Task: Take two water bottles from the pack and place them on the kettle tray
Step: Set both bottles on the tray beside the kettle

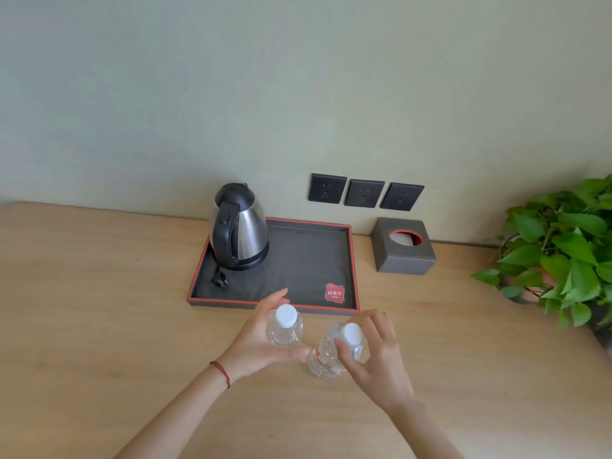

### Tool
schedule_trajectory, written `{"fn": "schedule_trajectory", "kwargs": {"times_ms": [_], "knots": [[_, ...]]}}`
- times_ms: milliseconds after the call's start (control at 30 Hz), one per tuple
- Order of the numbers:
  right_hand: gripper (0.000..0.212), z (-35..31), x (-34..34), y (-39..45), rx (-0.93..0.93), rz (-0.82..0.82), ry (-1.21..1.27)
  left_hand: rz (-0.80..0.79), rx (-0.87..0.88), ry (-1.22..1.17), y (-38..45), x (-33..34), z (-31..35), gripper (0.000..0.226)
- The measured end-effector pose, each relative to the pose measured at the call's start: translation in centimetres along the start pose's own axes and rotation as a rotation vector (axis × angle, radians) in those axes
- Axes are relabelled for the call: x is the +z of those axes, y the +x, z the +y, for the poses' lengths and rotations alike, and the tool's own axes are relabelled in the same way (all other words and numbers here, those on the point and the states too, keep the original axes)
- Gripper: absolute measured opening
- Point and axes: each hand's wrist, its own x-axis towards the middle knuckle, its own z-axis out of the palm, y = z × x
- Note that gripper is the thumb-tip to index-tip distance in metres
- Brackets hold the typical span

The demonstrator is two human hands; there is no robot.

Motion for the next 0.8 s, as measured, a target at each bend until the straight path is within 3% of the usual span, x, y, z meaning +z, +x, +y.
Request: {"fn": "schedule_trajectory", "kwargs": {"times_ms": [167, 267, 367, 567, 800], "knots": [[0.051, -1.6, -0.2, 1.8, 0.232, -0.182, -0.519, 0.032, 0.167, 0.639, 1.8, 0.2, 4.9, 0.056], [0.042, -1.9, -0.2, 3.5, 0.244, -0.261, -0.572, -0.028, 0.070, 0.908, 3.0, 0.8, 5.7, 0.026], [0.030, -1.3, -1.0, 6.6, 0.217, -0.282, -0.483, 0.003, 0.062, 0.944, 3.1, 0.9, 5.4, 0.014], [0.027, 0.3, -3.6, 15.2, 0.114, -0.225, -0.406, 0.035, 0.115, 0.966, 2.9, 0.7, 4.9, 0.014], [0.028, 2.6, -2.0, 24.9, 0.019, -0.402, -0.455, 0.037, 0.071, 0.928, 3.0, 0.9, 4.7, 0.015]]}}
